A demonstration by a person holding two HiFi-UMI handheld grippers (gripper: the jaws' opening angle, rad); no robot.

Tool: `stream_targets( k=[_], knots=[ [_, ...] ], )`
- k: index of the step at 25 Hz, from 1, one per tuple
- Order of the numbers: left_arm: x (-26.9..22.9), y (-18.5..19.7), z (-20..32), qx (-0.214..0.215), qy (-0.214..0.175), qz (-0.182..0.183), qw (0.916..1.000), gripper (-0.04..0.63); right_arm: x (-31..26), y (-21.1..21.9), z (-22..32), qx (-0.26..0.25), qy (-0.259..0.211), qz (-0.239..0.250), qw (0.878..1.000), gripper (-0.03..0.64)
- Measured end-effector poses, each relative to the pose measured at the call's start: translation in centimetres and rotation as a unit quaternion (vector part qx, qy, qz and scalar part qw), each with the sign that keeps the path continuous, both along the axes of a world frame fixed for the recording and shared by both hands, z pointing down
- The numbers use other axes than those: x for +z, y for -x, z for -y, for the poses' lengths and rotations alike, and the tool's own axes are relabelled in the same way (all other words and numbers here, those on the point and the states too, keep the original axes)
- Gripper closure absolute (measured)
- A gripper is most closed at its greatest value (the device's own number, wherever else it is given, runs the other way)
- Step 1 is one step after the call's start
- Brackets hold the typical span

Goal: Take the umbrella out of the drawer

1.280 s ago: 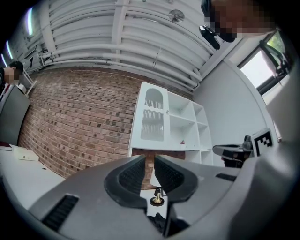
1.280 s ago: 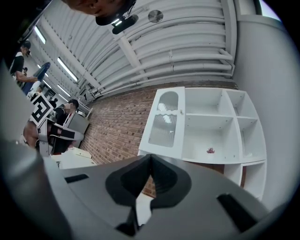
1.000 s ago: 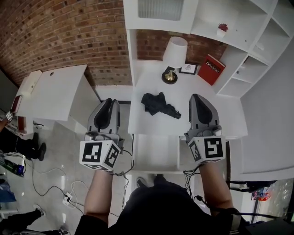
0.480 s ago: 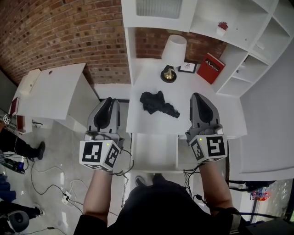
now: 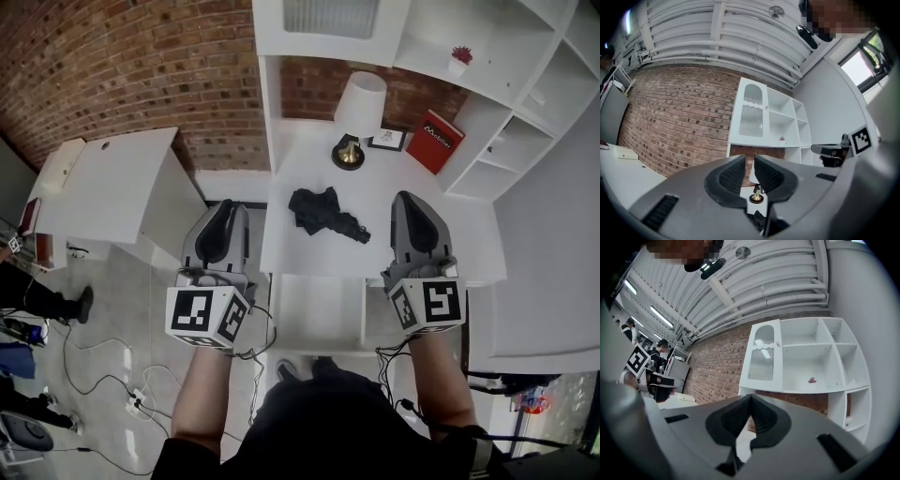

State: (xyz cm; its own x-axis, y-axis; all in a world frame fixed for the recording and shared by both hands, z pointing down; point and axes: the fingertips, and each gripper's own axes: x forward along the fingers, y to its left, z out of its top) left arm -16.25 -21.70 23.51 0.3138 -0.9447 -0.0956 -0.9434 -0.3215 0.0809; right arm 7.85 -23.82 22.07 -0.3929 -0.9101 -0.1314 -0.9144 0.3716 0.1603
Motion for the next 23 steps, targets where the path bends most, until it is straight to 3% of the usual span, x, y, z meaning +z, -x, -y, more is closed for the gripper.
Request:
stream_targets(
  k=[23],
  knots=[
    [1.9,0.5,3.3,-0.011,0.022,0.007,0.9997,0.54,2.1,1.2,3.8,-0.021,0.024,-0.003,0.999,0.617]
  ],
)
